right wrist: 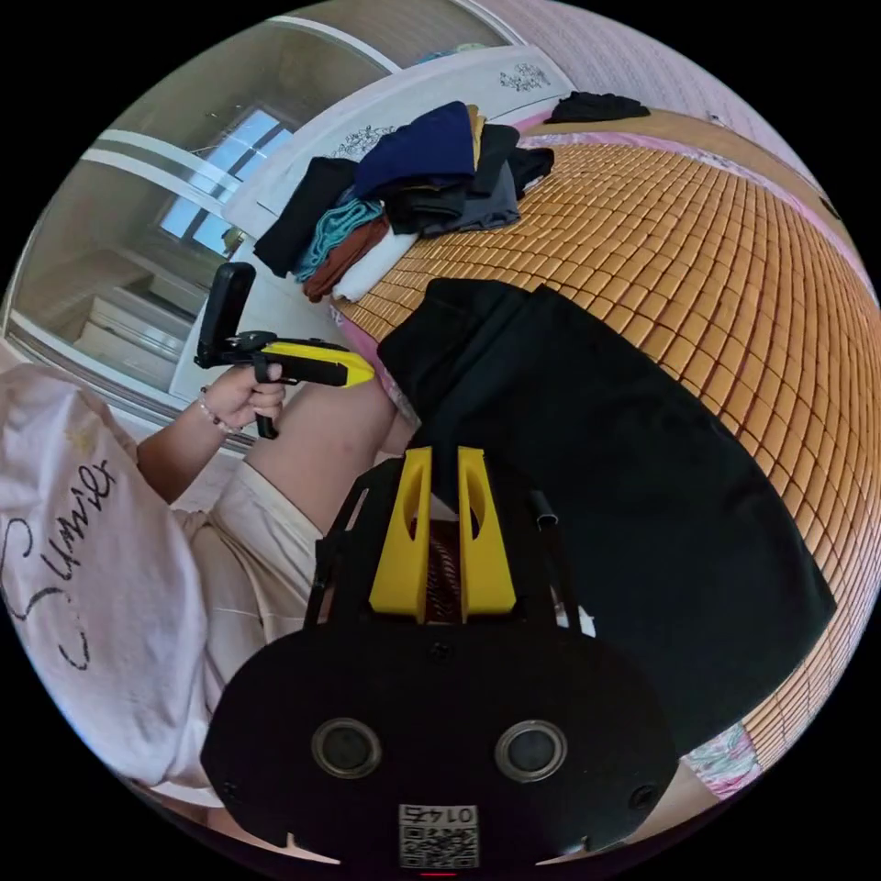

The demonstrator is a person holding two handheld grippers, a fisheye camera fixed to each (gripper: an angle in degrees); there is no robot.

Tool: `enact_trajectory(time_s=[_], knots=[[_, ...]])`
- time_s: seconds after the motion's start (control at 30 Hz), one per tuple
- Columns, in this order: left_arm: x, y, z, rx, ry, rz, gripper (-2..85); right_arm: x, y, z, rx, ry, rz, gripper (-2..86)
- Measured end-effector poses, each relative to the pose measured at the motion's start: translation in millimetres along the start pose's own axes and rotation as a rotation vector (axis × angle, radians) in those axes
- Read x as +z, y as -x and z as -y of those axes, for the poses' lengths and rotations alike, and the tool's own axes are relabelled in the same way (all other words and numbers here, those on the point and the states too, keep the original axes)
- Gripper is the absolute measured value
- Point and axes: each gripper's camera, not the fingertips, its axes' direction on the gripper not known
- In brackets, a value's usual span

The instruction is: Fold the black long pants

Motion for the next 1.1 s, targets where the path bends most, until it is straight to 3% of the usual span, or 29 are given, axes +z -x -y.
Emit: enact_trajectory(time_s=[0.3,0.5,0.67,0.97,1.1], knots=[[24,6,3,-0.017,-0.062,-0.068,2.2,44,35,62,-0.075,-0.045,-0.26,8.5],[49,-21,5,0.072,-0.045,0.068,8.2,90,28,146,-0.157,-0.043,-0.468,11.0],[65,-27,1,0.112,-0.01,0.11,9.5,133,8,182,-0.13,0.167,-0.326,2.4],[48,-20,-20,0.14,-0.113,0.113,9.5,99,81,181,-0.395,-0.005,-0.348,-0.7],[49,-19,-22,0.145,-0.145,0.08,9.6,100,96,193,-0.447,-0.033,-0.242,-0.4]])
